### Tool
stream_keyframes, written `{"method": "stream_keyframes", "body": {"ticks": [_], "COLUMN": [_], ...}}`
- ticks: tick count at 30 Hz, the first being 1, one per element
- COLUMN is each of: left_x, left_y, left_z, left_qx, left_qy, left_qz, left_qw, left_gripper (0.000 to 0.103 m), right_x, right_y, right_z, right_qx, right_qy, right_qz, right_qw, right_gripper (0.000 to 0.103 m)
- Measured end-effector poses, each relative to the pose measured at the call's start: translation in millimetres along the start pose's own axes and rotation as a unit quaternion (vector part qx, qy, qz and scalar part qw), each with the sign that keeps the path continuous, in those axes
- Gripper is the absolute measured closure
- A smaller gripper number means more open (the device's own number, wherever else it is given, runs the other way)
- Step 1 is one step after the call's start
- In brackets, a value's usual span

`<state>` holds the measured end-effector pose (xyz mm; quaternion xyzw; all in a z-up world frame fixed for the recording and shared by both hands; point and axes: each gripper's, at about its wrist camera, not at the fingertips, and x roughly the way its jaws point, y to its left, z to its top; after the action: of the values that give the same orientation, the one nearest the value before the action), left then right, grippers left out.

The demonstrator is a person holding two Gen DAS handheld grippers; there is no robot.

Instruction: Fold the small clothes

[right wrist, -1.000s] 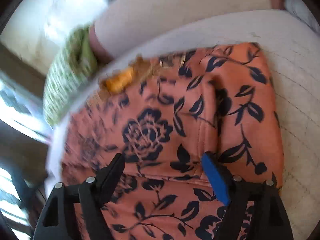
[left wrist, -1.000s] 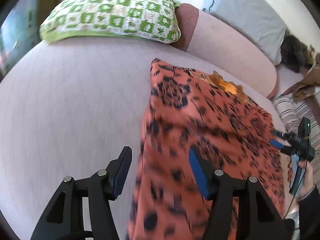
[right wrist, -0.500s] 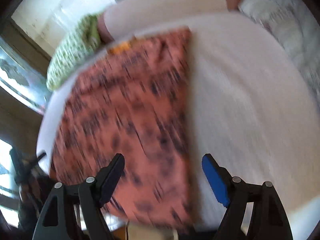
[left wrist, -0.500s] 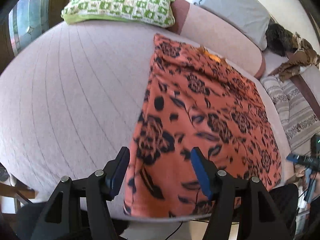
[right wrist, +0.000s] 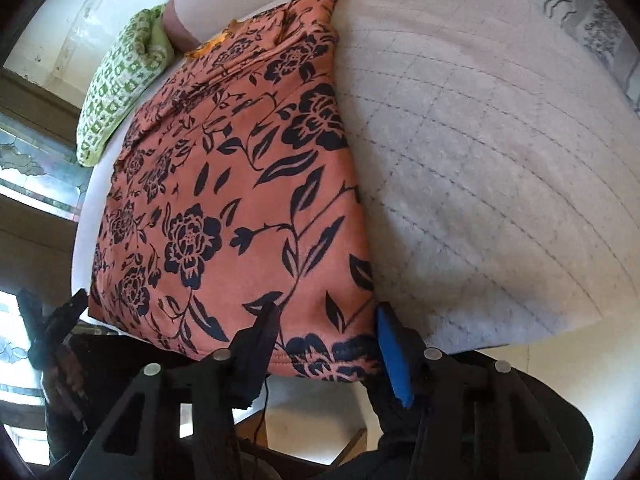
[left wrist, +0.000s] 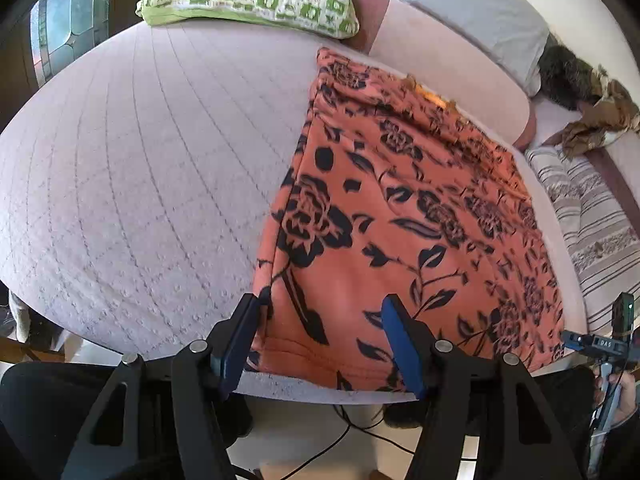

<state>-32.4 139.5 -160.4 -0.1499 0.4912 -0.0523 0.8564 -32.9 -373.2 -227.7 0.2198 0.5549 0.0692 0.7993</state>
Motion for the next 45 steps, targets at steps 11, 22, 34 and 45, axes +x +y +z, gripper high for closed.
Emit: {"method": "stream_keyframes", "body": {"ticks": [11, 22, 34, 45], "left_x": [-1, 1, -1, -63], "left_y": [13, 13, 14, 10], "left_z": [-6, -5, -8, -4], "left_qx": [-0.028, -0.028, -0.046, -0.056], "left_qy": [0.014, 0.022, 0.010, -0.043], "left_qz": [0.031, 0.036, 0.033, -0.009], "left_qw": [0.9990, 0.9987, 0.9983, 0.9974], "left_gripper": [0.045, 0.095, 0.034, 0.096], "right_x": [-14, -5, -1, -64], "right_y": [-6, -9, -3, 2], "right_z": [-7, 2, -6, -11], "right_qx": [0.047, 0.036, 0.041, 0.066], "right_qy": [-0.035, -0.018, 0.001, -0.081], "right_qz": [0.022, 0.013, -0.004, 0.064], "right_qw": [0.998, 0.999, 0.999, 0.992], "right_gripper": [0.046, 0.096, 0.028, 0.098]}}
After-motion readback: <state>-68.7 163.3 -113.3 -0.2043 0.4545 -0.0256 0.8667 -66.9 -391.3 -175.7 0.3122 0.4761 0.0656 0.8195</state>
